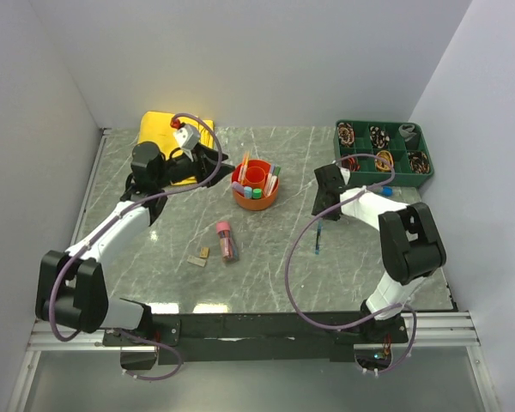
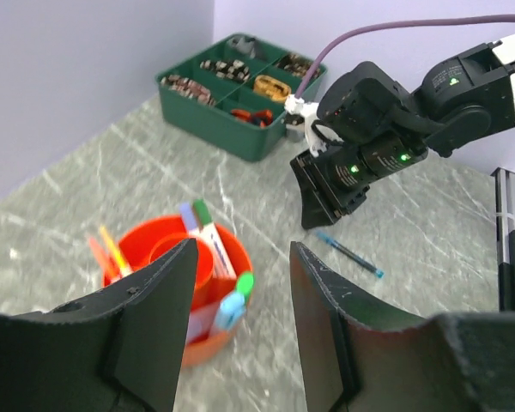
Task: Sort the stationery into containers
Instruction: Pick up the pen from the center of the board, then place the pen in the storage box.
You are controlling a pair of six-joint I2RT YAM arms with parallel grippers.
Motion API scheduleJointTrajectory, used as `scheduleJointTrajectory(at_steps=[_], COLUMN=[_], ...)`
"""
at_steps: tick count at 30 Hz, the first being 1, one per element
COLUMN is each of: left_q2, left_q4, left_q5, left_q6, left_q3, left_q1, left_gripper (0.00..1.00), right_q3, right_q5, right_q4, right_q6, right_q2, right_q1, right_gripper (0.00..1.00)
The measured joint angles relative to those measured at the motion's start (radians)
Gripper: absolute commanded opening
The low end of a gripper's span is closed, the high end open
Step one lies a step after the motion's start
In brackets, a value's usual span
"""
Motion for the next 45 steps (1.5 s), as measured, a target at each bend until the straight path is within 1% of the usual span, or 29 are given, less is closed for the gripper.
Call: scheduleJointTrajectory(at_steps=[2, 5, 7, 8, 9, 11, 17, 21, 23, 25, 27, 31, 34, 37, 41, 45], left_q2=[-0.027, -0.064, -0.087, -0.097, -0.106, -0.123, -0.154, -0.175, -0.192, -0.206, -0.222, -0.249, -0.262, -0.275, -0.294, -0.304], left_q4=[-0.034, -0.077, -0.098, -0.106, -0.112, -0.128, -0.183, -0.210, -0.222, -0.235, -0.252, -0.285, -0.315, -0.349, -0.391, -0.430], left_q5=[-0.005, -0.012, -0.014, -0.018, -0.021, -0.025, -0.029, -0.032, -0.050, -0.078, -0.126, -0.222, -0.281, -0.319, -0.345, -0.362], left_q6=[0.006, 0.016, 0.021, 0.022, 0.022, 0.025, 0.056, 0.073, 0.078, 0.084, 0.089, 0.108, 0.109, 0.109, 0.119, 0.137], left_q3=[-0.014, -0.023, -0.026, -0.027, -0.029, -0.033, -0.042, -0.053, -0.064, -0.074, -0.082, -0.095, -0.099, -0.100, -0.100, -0.100], left_q1=[0.009, 0.022, 0.032, 0.038, 0.045, 0.056, 0.072, 0.085, 0.091, 0.096, 0.098, 0.104, 0.115, 0.126, 0.140, 0.157], left_gripper=[0.53, 0.53, 0.53, 0.53, 0.53, 0.53, 0.53, 0.53, 0.54, 0.54, 0.54, 0.54, 0.54, 0.54, 0.54, 0.54], right_q3=[0.013, 0.019, 0.031, 0.034, 0.039, 0.047, 0.107, 0.243, 0.356, 0.444, 0.504, 0.523, 0.524, 0.524, 0.521, 0.512], right_q5=[0.029, 0.071, 0.085, 0.091, 0.097, 0.108, 0.104, 0.058, 0.025, -0.008, -0.038, -0.097, -0.136, -0.162, -0.171, -0.152], right_q4=[-0.012, -0.044, -0.056, -0.060, -0.064, -0.073, -0.130, -0.177, -0.171, -0.122, -0.010, 0.205, 0.335, 0.445, 0.547, 0.642], right_q6=[0.013, 0.039, 0.054, 0.057, 0.064, 0.073, 0.080, 0.049, 0.023, -0.007, -0.053, -0.141, -0.201, -0.258, -0.318, -0.359], right_q2=[0.023, 0.049, 0.056, 0.059, 0.062, 0.069, 0.080, 0.055, 0.021, -0.014, -0.060, -0.095, -0.055, 0.025, 0.129, 0.187], right_q1=[0.010, 0.026, 0.035, 0.040, 0.045, 0.054, 0.066, 0.066, 0.069, 0.081, 0.109, 0.194, 0.252, 0.294, 0.323, 0.336], right_gripper=[0.34, 0.36, 0.30, 0.26, 0.12, 0.00, 0.00, 0.00, 0.00, 0.00, 0.00, 0.00, 0.00, 0.00, 0.00, 0.00])
